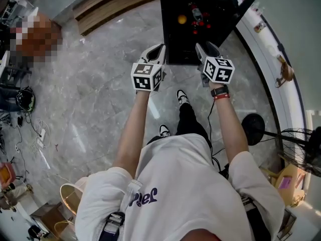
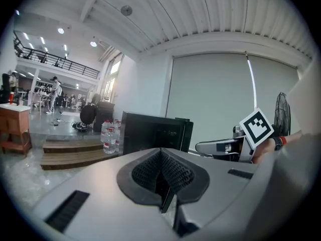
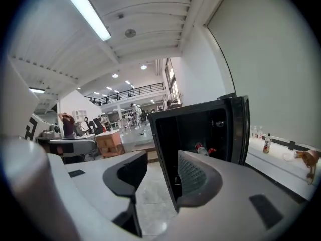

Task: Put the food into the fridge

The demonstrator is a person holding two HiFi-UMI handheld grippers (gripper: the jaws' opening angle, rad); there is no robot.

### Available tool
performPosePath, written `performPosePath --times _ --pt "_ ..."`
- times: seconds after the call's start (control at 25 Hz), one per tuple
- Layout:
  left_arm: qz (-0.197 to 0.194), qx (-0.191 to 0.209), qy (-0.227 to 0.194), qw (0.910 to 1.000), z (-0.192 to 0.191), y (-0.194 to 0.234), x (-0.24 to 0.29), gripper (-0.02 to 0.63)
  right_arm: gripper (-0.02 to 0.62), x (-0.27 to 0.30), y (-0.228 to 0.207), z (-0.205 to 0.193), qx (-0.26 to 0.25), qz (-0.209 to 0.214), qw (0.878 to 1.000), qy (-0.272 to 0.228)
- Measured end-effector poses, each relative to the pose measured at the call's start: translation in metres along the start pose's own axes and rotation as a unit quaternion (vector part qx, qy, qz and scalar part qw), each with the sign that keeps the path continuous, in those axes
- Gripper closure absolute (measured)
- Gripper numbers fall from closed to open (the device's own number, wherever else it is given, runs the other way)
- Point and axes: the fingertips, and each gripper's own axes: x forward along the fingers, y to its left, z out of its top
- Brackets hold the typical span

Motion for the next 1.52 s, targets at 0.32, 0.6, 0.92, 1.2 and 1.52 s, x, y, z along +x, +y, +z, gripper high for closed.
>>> performPosePath --times 0.32,0.6,0.92,1.2,1.52 --pt "0.007 0.006 -0.011 0.9999 0.005 -0.009 -0.038 0.588 0.425 -0.043 0.014 -0.004 -0.011 -0.018 1.0 0.005" --pt "0.006 0.015 -0.022 0.9996 0.01 -0.023 -0.063 0.588 0.449 -0.078 0.026 -0.003 -0.007 -0.026 1.0 -0.011" --pt "0.005 0.014 -0.029 0.9995 0.005 -0.041 -0.084 0.588 0.484 -0.105 0.044 -0.007 -0.012 -0.013 1.0 -0.017" --pt "0.01 0.015 -0.029 0.9994 0.001 -0.044 -0.094 0.588 0.512 -0.119 0.049 -0.008 -0.024 -0.024 0.999 -0.026" --pt "0.022 0.02 -0.035 0.9989 -0.001 -0.044 -0.103 0.588 0.535 -0.129 0.045 -0.01 -0.008 -0.045 0.998 -0.044"
